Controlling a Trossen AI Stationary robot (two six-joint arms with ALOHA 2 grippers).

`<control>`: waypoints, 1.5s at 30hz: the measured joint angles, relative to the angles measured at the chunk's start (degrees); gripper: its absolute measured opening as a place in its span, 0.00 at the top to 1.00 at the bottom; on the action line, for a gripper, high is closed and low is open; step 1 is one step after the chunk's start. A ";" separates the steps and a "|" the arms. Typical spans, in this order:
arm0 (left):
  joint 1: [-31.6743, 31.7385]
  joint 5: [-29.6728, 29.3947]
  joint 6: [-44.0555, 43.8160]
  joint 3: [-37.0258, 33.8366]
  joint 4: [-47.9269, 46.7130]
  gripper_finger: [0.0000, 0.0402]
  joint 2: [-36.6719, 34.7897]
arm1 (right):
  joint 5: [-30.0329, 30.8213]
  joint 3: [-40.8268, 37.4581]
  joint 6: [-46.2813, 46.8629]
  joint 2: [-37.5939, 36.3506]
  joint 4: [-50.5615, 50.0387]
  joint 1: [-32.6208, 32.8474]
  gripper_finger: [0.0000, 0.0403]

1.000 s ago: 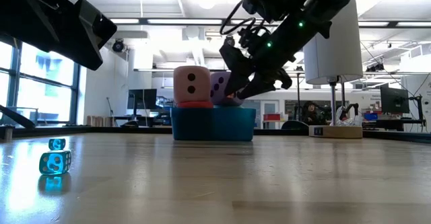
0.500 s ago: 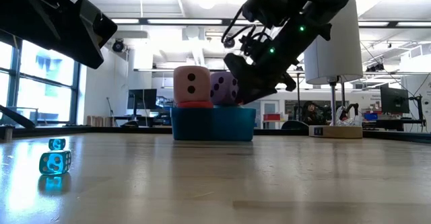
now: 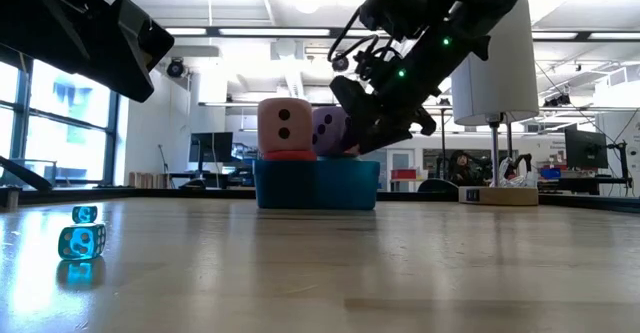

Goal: Pick & Place Dice
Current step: Put the orange die into the blue bin, then put the right small light blue die into the blue bin

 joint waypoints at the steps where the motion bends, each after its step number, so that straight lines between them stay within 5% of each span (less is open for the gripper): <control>1: 0.00 0.00 0.01 0.00 0.00 0.55 0.00 | -0.01 0.00 0.00 0.00 -0.01 0.01 0.55; 8: 0.00 0.00 0.00 0.00 0.00 0.55 0.00 | -0.63 0.02 1.48 0.61 0.03 0.11 0.45; 28: 0.00 0.00 0.02 0.00 -0.03 0.55 0.00 | -1.63 0.04 -1.96 2.43 2.17 0.84 0.46; 38: 0.00 0.00 0.02 0.00 -0.50 0.55 0.00 | -2.34 0.00 -8.27 -8.21 0.47 4.65 0.47; 45: 0.00 0.00 -0.15 -0.02 -0.87 0.55 -0.02 | -12.12 0.00 -6.19 -16.62 -7.67 11.02 0.47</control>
